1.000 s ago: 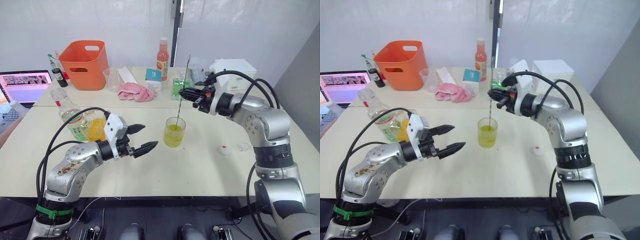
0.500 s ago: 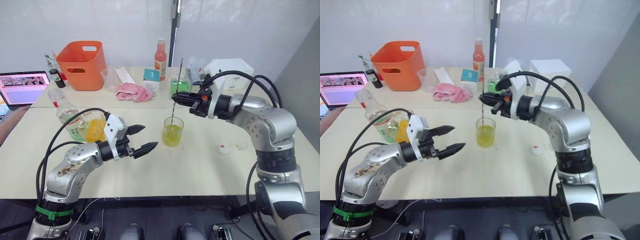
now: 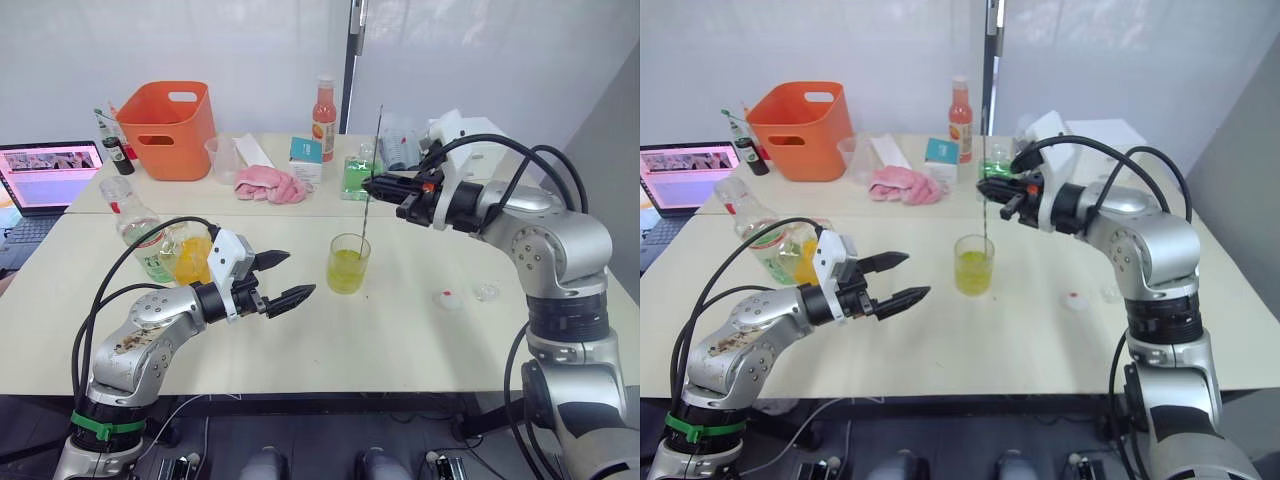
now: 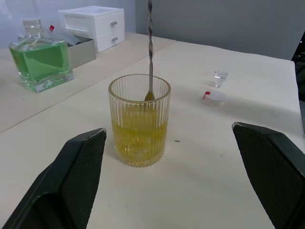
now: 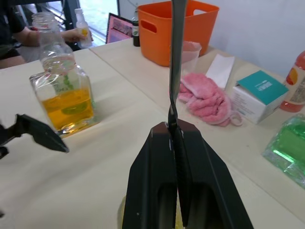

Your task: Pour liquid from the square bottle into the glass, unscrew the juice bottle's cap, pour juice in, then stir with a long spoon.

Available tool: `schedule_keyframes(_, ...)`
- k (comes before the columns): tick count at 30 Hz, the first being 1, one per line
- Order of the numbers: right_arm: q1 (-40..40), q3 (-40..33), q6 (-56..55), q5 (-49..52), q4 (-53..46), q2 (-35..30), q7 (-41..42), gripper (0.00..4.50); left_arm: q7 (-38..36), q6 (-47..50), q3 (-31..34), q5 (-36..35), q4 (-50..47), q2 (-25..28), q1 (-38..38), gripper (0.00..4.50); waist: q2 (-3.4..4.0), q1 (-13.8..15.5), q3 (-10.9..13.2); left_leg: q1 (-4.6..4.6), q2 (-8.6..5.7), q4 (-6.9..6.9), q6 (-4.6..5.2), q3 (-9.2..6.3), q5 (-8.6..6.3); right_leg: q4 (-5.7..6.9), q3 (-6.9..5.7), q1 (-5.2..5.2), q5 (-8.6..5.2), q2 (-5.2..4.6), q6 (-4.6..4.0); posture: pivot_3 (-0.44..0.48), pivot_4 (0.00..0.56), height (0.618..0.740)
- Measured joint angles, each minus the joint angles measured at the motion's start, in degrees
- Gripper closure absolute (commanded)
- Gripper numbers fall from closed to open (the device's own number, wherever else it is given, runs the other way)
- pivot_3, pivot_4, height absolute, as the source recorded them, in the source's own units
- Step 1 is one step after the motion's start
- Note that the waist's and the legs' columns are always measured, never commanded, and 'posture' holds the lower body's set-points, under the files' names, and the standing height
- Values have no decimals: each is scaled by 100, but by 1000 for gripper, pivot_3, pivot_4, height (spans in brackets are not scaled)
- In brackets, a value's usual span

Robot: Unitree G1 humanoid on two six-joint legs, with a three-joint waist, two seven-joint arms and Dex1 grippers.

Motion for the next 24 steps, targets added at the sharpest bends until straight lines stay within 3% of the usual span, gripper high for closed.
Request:
schedule_keyframes(7,-38,2,-163,-78,227,450,-263,4500,36,-1,-1,0,0,-2,0,26,0,0,0,0,-2,0,0,1,0,0,0,0,0,-2,0,0,150,715)
schedule_keyframes(14,0,-5,-738,-537,797,345,-375,4500,39,-1,0,0,1,-2,0,26,0,34,0,-1,-5,-1,0,7,0,-1,-1,0,0,-3,0,0,150,715)
schedule_keyframes(19,235,8,-417,-410,360,61,-108,4500,35,-3,1,0,1,0,5,26,0,26,0,-1,-3,-1,0,2,0,-1,0,0,0,-3,0,0,150,715)
schedule_keyframes(24,247,61,-81,-86,-123,208,-43,4500,32,-3,2,0,1,0,9,26,0,-12,0,2,0,-3,0,-1,0,0,0,0,0,2,0,0,150,715)
